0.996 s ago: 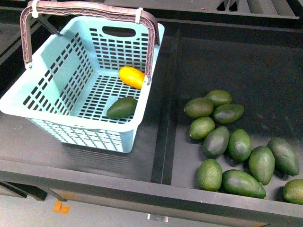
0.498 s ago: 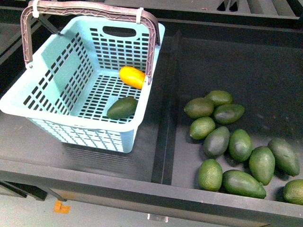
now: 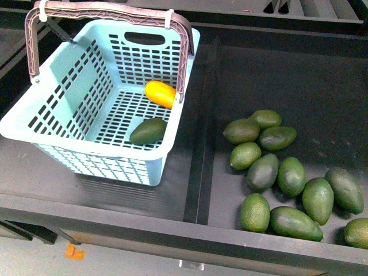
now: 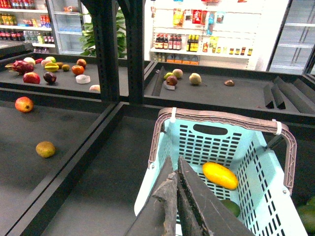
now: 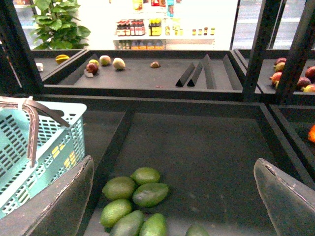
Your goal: Pick mango and avocado into basket
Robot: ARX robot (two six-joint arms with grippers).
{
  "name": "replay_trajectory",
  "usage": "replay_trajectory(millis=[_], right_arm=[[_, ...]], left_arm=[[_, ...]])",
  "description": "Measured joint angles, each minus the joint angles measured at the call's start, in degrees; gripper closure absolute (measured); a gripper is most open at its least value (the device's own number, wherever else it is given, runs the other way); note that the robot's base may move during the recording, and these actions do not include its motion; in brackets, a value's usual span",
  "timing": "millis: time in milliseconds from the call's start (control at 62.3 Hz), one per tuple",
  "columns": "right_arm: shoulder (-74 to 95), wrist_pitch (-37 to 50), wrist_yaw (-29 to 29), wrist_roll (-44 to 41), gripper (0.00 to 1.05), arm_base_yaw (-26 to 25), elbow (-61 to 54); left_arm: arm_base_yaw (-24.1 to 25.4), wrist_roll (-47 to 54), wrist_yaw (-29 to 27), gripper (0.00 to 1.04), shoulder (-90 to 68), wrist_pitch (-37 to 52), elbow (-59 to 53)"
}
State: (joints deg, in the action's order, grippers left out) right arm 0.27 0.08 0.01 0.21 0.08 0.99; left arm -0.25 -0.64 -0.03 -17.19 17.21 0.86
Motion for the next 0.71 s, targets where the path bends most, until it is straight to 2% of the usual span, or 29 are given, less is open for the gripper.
replay_trajectory(millis=[353, 434, 707], right_arm=[[0.0, 0.0, -0.02, 0.0, 0.09, 0.0, 0.0], [0.0, 0.0, 0.0, 0.0, 0.09, 0.0, 0.0], [0.0, 0.0, 0.0, 0.0, 0.09, 0.0, 0.0]], left_arm=[[0.0, 0.0, 0.0, 1.03, 7.32, -7.32, 0.0], [0.02, 0.02, 0.02, 1.03, 14.73, -16.28, 0.02], [0.02, 0.02, 0.0, 1.03, 16.83, -17.14, 0.02]])
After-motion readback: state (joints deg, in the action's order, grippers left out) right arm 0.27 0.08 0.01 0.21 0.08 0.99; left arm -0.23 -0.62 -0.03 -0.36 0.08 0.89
